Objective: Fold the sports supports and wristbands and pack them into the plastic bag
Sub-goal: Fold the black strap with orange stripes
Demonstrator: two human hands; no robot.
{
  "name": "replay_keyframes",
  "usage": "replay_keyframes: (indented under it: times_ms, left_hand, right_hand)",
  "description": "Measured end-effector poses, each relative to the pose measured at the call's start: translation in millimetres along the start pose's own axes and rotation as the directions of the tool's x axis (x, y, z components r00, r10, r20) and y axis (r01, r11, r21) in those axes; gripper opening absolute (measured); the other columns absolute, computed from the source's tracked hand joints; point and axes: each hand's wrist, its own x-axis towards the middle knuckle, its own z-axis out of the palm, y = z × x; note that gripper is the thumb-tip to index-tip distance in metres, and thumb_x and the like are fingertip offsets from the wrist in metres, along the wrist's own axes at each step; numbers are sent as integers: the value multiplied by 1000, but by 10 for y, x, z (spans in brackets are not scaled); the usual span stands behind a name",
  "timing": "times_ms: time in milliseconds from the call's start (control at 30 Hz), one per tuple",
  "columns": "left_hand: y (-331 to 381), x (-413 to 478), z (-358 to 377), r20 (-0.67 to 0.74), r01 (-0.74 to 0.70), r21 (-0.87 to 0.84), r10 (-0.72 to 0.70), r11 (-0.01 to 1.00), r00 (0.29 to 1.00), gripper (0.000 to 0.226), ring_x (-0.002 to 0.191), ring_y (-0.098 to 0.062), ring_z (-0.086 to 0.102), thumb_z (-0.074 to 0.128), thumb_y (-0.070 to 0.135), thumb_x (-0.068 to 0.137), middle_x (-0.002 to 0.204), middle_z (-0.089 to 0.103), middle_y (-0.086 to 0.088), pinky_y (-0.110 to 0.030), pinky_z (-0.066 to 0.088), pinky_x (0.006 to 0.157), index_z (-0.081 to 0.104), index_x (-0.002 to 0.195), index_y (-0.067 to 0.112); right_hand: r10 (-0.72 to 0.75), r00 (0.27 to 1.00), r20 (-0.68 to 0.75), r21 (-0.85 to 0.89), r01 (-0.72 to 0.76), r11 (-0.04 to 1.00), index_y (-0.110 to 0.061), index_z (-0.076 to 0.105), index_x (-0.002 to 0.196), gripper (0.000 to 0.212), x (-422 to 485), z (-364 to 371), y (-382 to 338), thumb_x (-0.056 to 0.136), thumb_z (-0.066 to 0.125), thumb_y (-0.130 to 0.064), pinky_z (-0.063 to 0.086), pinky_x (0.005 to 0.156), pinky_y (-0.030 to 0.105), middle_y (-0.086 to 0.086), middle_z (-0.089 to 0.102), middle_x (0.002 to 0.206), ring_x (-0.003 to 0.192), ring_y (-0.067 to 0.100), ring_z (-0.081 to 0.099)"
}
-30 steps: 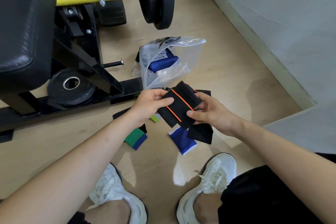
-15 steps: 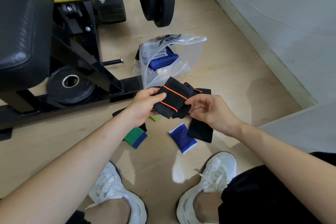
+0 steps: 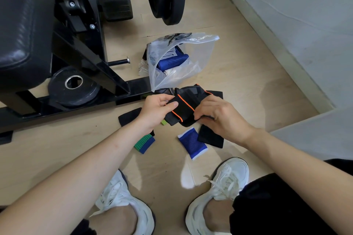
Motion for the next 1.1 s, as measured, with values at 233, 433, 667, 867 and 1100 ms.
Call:
replay_keyframes:
  times_ms: [233, 433, 667, 867, 1100]
  left_hand:
    - [76, -66, 49, 146, 36, -94, -22, 995, 989, 16, 89, -20, 69, 61, 18, 100, 97, 74, -5, -30, 56, 64, 70, 113, 19]
    - [79, -106, 14, 314, 90, -65, -65, 994, 947, 25, 77, -17, 65, 69, 35, 92, 95, 75, -3, -26, 48, 66, 71, 109, 17]
    - [93, -80, 83, 137, -97, 71, 87, 993, 987, 12, 49, -13, 45, 73, 23, 92, 65, 53, -4, -32, 40, 59, 74, 88, 12]
    - [65, -63, 103, 32, -77, 31, 76, 997, 997, 15, 53, 4, 52, 63, 19, 99, 57, 58, 19, -14, 39, 54, 73, 91, 13]
    - [81, -20, 27, -55, -74, 4, 74, 997, 996, 17, 84, -13, 71, 61, 20, 100, 99, 78, 3, -25, 52, 67, 67, 116, 21]
  right_hand:
    - [446, 892, 77, 385, -440, 811, -17, 67, 84, 12, 39, -52, -3, 85, 74, -7, 43, 69, 15, -4, 65, 77, 67, 2, 55]
    - [644, 758, 98, 702, -512, 496, -3, 62, 90, 8, 67, -108, 136, 90, 66, 3, 54, 61, 23, 17, 64, 74, 61, 16, 63]
    - [668, 736, 108, 701, -533, 474, -1, 68, 99, 15, 45, -68, 197, 85, 73, 1, 56, 71, 33, 14, 66, 79, 69, 21, 62]
    - [589, 806, 62, 671, -470, 573, -10, 71, 81, 7, 34, -63, 37, 86, 74, -5, 44, 63, 19, -12, 63, 66, 62, 9, 52]
    - [402, 873, 276, 439, -487, 756, -25, 71, 76, 15, -37, 17, -77, 87, 75, -16, 45, 63, 19, -11, 66, 69, 63, 5, 57]
